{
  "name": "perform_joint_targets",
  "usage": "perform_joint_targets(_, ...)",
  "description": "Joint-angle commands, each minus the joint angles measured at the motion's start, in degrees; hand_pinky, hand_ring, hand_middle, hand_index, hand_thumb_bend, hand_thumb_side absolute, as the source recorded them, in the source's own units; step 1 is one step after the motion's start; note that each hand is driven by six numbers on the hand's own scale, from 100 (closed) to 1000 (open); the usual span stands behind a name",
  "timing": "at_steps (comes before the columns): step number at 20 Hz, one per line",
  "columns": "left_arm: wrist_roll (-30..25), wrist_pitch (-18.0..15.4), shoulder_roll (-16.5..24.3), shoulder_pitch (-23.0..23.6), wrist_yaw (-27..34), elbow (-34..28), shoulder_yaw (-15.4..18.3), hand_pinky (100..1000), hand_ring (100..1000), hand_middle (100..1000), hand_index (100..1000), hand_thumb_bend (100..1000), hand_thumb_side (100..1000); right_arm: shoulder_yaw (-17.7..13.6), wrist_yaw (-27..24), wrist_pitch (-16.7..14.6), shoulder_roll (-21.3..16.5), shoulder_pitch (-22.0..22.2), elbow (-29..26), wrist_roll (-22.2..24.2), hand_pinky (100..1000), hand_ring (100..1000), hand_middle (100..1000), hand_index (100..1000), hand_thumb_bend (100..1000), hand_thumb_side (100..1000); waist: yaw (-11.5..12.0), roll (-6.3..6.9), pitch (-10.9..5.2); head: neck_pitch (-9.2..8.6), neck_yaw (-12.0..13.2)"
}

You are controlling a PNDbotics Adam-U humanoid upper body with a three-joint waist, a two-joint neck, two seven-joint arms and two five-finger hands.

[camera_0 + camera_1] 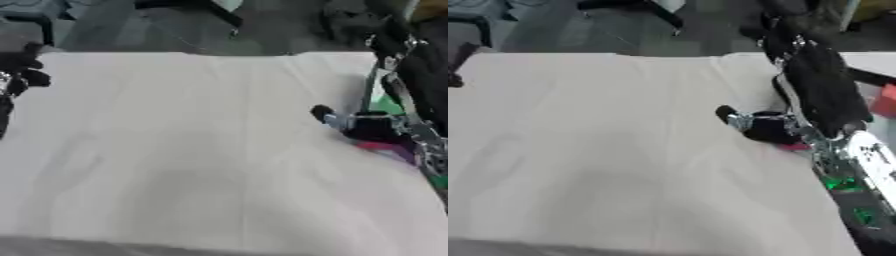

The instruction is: Pick up the objects with one hand, pass them to the other hand, and then place them into the box on the other side of the table.

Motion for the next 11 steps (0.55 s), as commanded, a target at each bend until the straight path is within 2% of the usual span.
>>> perform_joint_targets(1, -1.31, -0.1, 0.68, -0.4, -0.64, -0.66, -0.53, 674, 590, 592, 693, 441, 614, 1.05, -1.08, -1.05, -1.24, -2.07, -1.22, 2.69, 733, 778, 1000, 882, 629, 260, 0.01, 0.07, -0.45, 0.33, -0.03)
perform_joint_targets(7, -2.36, -0.23, 0.42, -0.06, -0.92, -0.56, -1.11, 675, 589, 592, 693, 438, 617, 1.95, -1.12, -2.05, -1.71, -3.56, -1.22, 5.77, 751, 776, 1000, 886, 600, 245, 0.21, 0.19, -0.45, 0.33, -0.7)
perform_joint_targets(9, -2.57, -0.21, 0.25, -0.01, -1.05, -0.5, -1.22, 675, 589, 592, 693, 437, 619, 2.19, -1.0, -2.53, -1.76, -3.95, -1.22, 6.79, 755, 763, 1000, 872, 596, 240, 0.39, 0.2, -0.44, 0.33, -0.87)
perform_joint_targets(11, -2.66, -0.22, 0.11, 0.04, -1.18, -0.48, -1.2, 675, 589, 592, 693, 438, 619, 2.3, -1.18, -2.84, -1.71, -4.25, -1.22, 7.46, 743, 738, 1000, 821, 590, 237, 0.49, 0.25, -0.44, 0.33, -1.01)
